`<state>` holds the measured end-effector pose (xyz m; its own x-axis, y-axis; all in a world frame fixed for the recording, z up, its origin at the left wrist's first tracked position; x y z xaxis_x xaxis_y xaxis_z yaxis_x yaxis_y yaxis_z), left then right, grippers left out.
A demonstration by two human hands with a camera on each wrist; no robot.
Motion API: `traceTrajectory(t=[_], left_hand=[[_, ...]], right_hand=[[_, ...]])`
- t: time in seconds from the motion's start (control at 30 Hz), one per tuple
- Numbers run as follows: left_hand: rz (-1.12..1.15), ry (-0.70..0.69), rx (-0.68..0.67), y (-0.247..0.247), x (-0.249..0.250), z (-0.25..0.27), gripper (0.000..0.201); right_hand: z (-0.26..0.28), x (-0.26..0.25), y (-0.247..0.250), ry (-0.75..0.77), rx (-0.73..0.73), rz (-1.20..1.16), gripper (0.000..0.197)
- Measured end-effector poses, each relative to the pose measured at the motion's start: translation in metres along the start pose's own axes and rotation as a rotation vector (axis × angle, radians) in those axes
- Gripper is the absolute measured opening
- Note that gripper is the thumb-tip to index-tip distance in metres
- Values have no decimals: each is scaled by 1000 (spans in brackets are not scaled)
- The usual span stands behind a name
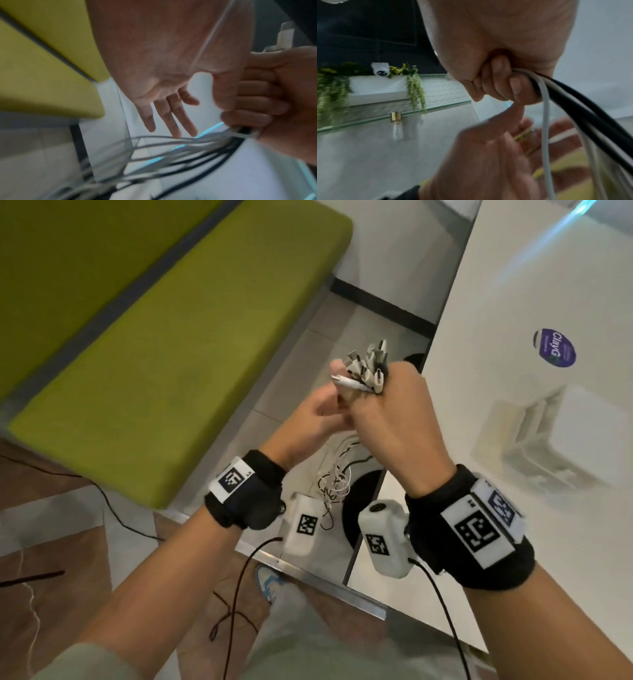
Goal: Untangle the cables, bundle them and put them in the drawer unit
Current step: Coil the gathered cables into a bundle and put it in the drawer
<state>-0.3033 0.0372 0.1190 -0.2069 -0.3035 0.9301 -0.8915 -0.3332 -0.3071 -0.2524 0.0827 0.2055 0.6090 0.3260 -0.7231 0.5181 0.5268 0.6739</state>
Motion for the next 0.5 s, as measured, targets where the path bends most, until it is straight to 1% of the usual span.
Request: traceTrajectory(t=[0.07,0.1,0.23,0.3,0.37,0.43,0.47,0.5], left_hand=[[37,32,-52,-26,-10,4,27],[57,59,-60,-35,-15,7,26],[100,123,-59,-62,-32,18,28],[72,142,-78,-75,-35,22,24],[10,159,-94,-86,-38,24,23],[-65,150,-112,-101,-36,24,21],[-114,145,-133,-110,-36,23,22],[-171,135,-155,-121,-34,23,27]], right_hand=[[7,17,14,-31,45,-50,38],[11,25,19,-41,59,-67,41],[23,45,29,-52,47,-101,43],[26,53,35,-54,29,-123,47],[28,64,43,-61,7,-147,51],[30,74,54,-51,3,-162,52],[32,80,62,-44,8,-172,51],[35,88,70,-42,16,-182,50]])
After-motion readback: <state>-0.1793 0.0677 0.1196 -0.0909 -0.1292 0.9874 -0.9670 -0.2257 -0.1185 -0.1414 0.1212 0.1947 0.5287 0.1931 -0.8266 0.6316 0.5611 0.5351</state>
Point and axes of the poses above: each hand's wrist, its own z-axis away from the middle knuckle, its own y-axis out of the back of the hand, x = y × z, the point moved 8 cm from there along -z, towards the middle knuckle, and after that the axes turned 15 degrees about -y, right-handed, at the moved point
